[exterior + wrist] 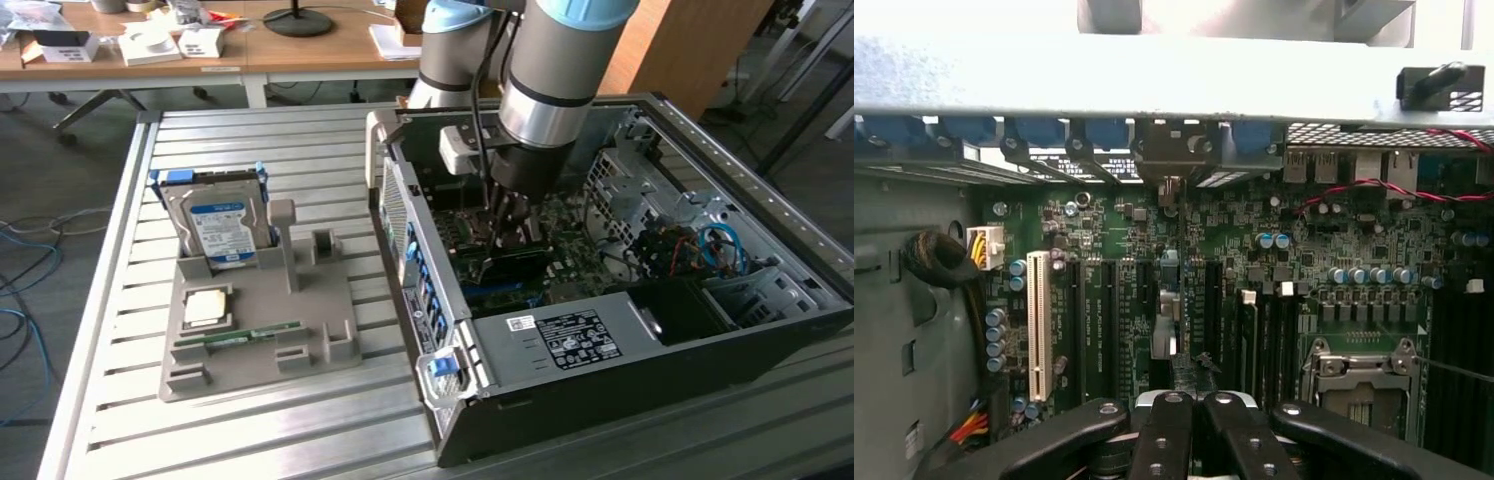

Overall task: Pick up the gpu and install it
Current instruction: 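Press down on the gpu until it lock into place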

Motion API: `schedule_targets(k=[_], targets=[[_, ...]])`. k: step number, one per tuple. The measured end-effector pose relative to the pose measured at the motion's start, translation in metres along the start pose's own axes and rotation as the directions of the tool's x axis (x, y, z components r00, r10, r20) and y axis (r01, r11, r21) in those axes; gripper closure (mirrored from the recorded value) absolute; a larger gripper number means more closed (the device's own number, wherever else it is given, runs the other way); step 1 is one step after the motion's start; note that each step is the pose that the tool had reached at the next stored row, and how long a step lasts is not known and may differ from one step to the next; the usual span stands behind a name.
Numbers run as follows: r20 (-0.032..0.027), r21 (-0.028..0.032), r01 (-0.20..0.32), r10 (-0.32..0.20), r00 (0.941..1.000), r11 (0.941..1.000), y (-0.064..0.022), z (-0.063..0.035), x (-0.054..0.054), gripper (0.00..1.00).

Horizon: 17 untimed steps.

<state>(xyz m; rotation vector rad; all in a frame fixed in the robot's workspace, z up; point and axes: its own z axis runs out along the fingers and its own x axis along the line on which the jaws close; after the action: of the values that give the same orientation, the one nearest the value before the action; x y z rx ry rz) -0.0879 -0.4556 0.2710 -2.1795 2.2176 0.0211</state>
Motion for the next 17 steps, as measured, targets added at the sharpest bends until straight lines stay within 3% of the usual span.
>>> schedule_targets(k=[17], targets=[[0.0, 0.0, 0.0, 0.0, 1.0, 1.0, 0.0001, 0.0049, 0.0002, 0.89]])
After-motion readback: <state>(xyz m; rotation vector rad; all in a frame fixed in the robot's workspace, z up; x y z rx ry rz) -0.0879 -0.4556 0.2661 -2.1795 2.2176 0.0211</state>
